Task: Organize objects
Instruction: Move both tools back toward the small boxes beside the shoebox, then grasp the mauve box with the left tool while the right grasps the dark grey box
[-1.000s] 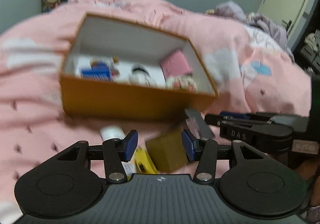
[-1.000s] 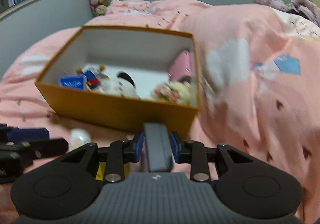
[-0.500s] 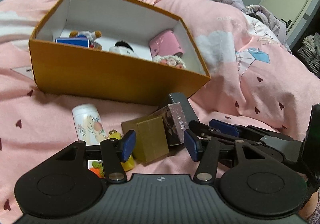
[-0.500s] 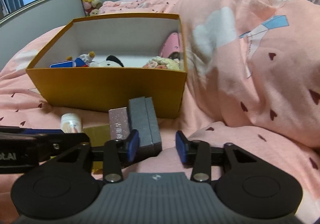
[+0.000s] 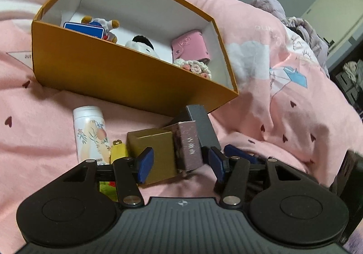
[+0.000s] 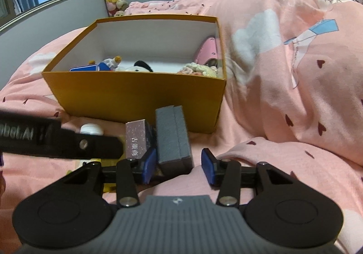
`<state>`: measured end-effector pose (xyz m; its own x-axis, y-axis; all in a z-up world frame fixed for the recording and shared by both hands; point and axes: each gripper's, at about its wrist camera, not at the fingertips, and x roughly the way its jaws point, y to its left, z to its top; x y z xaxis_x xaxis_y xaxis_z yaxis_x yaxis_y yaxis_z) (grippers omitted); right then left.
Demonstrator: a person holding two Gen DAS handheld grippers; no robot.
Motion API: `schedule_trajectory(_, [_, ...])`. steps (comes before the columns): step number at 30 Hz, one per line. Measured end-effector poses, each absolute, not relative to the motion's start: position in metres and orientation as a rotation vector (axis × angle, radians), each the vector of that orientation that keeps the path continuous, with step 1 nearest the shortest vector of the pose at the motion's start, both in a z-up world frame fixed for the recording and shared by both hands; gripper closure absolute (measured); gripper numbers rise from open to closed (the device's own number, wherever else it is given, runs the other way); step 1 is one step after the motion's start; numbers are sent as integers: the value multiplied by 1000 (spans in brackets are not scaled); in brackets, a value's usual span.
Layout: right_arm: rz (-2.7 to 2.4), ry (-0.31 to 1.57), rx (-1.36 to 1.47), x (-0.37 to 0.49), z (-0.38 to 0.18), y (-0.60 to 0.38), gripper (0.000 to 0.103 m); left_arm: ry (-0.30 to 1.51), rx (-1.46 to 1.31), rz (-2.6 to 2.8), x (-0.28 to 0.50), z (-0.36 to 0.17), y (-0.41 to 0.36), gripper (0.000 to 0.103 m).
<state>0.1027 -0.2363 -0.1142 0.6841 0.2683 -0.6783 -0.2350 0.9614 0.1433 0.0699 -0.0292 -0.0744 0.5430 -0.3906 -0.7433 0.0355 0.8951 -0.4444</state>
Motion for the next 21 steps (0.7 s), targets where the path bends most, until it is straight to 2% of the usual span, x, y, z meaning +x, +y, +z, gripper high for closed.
schedule_trajectory(6, [317, 775, 14, 104, -117, -229, 55, 998, -346, -257, 79, -77, -43, 41])
schedule_trajectory(14, [331, 781, 2, 105, -121, -226, 58, 999, -242, -239, 90, -81, -58, 61])
schedule_trajectory(21, [311, 784, -8, 108, -125, -223, 62, 1009, -200, -223, 96, -87, -57, 64])
